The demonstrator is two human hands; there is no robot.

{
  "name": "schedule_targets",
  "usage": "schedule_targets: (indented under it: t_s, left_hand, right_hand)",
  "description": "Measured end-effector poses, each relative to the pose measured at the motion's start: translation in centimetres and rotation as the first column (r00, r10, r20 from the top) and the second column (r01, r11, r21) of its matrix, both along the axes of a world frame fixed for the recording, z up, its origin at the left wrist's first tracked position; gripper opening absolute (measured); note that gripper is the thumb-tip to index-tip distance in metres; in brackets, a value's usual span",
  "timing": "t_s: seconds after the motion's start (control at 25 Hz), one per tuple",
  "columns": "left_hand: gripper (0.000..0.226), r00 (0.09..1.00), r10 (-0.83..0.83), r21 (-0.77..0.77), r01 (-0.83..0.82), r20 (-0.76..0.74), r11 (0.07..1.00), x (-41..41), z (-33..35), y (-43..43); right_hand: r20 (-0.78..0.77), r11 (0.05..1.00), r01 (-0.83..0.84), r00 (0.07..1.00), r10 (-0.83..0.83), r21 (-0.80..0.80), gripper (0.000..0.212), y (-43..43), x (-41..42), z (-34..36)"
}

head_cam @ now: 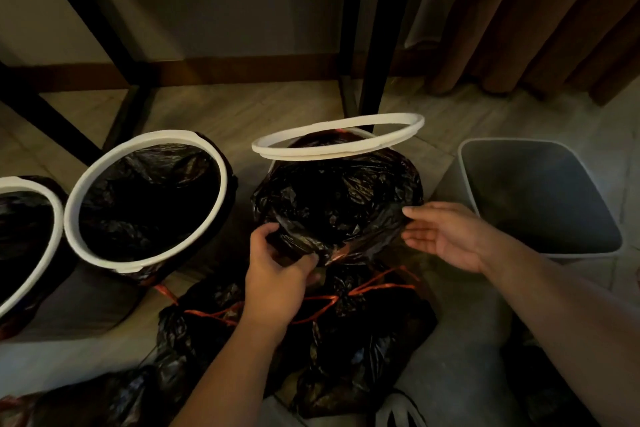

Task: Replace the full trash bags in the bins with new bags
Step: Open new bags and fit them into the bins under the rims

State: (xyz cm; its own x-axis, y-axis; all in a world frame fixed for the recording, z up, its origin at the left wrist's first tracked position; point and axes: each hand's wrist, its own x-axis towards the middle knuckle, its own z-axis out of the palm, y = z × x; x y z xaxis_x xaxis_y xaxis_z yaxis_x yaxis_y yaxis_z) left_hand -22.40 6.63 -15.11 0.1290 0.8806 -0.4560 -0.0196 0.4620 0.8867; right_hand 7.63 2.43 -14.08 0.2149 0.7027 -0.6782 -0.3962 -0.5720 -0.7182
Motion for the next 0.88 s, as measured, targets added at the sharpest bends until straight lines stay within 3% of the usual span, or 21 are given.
schedule_targets:
  t_s: [0.12, 0.24, 0.36, 0.64, 0.88]
  left_hand:
    - [0.048, 1.0, -0.016, 0.019, 0.016, 0.015, 1.0, 0.6, -0.3, -0.9]
    - [0.038, 0.994, -0.002, 0.132, 0.016, -0.105, 0.991, 0.4, -0.2, -0.9]
    - [0.034, 0.986, 0.111, 0.243, -0.078, -0.124, 0.967, 0.1, -0.1, -0.4]
    - [0.065, 0.993, 0.112, 0.205, -0.101, -0.043, 0.973, 0.2, -0.7, -1.8]
    - [0.092, 0.99, 0.084, 0.137, -0.068, -0.115, 0.988, -0.4, -2.2, -1.8]
  right_hand:
    - [-0.078, 0.997, -0.001, 0.997, 0.007, 0.08, 0.025, 0.0, -0.1, 0.4]
    - [-0.165, 0.968, 0.09, 0.985, -0.052, 0.235, 0.031, 0.8, 0.4, 1.2]
    - [-0.312, 0.924, 0.187, 0.947, -0.079, 0.335, 0.04, 1.3, 0.1, 1.0]
    - [-0.273, 0.977, 0.179, 0.952, -0.141, 0.119, 0.038, -0.5, 1.0, -2.1]
    - [-0.192, 0.983, 0.181, 0.966, -0.173, 0.022, 0.038, -0.1, 0.0, -3.3]
